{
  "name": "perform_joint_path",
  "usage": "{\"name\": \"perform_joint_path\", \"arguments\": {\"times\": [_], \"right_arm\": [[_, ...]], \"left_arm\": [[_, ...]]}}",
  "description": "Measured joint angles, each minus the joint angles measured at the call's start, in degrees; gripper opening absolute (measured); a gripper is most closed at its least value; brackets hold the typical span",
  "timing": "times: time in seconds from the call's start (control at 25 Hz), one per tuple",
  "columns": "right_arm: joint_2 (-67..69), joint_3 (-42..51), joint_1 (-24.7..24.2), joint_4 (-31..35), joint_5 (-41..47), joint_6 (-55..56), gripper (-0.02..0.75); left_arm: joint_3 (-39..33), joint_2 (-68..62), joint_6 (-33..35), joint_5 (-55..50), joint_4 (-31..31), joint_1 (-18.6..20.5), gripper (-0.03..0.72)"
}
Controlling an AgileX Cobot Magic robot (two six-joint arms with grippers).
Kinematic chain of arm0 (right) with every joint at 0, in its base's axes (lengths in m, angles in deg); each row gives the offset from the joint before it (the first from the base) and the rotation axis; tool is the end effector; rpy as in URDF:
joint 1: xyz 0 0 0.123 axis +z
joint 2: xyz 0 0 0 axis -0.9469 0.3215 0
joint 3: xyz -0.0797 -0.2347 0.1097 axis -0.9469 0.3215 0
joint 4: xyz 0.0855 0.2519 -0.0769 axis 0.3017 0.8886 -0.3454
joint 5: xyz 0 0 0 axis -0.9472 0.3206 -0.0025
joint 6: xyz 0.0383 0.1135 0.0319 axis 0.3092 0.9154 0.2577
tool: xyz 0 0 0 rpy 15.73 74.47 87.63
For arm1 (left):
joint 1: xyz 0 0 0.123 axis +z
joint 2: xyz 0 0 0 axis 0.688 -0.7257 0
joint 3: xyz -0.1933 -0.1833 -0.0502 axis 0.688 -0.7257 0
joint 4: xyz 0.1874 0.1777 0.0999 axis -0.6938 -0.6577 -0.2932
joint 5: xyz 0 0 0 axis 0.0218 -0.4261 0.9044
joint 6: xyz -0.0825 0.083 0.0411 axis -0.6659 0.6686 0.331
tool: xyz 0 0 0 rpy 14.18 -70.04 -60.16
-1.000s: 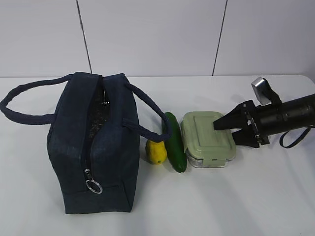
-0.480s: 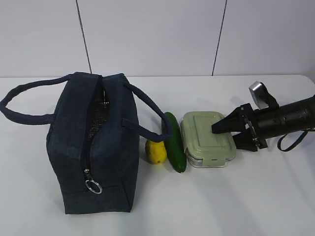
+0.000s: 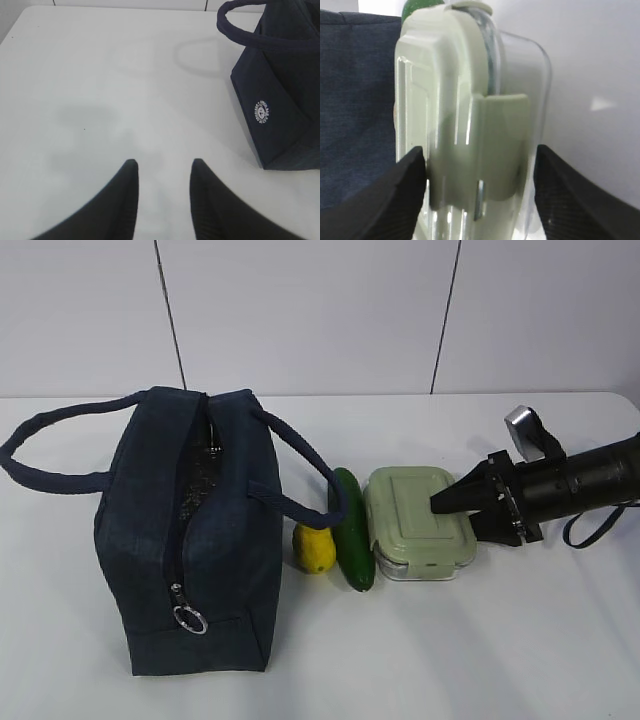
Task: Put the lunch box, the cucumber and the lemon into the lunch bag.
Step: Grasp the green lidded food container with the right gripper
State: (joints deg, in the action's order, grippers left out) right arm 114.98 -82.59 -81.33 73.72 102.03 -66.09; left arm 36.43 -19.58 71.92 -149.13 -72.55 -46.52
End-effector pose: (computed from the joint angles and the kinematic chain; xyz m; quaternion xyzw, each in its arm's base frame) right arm 0.4046 0.0392 0.0357 -0.0059 0.8573 0.5026 0.1118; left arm 0.0583 -0.0003 0.2743 -0.0275 0.8634 -0.0296 0.5029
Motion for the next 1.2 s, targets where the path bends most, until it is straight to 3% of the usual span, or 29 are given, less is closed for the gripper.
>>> {"name": "perform_joint_path", "arguments": {"times": [0.44,0.72,1.2], "right_arm": [[0.0,0.0,0.0,-0.1,0.0,0.6,0.48],[0.0,-0.2,0.0,-0.1,0.3,0.8,0.404],[0.0,-0.2,0.0,0.0,0.4,1.1,0.393]], "left_arm": [[0.0,0.0,0.0,0.0,0.0,0.0,0.253],[0.0,0.0,0.0,0.0,0.0,0.0,0.253],[0.0,0.0,0.0,0.0,0.0,0.0,0.253]]}}
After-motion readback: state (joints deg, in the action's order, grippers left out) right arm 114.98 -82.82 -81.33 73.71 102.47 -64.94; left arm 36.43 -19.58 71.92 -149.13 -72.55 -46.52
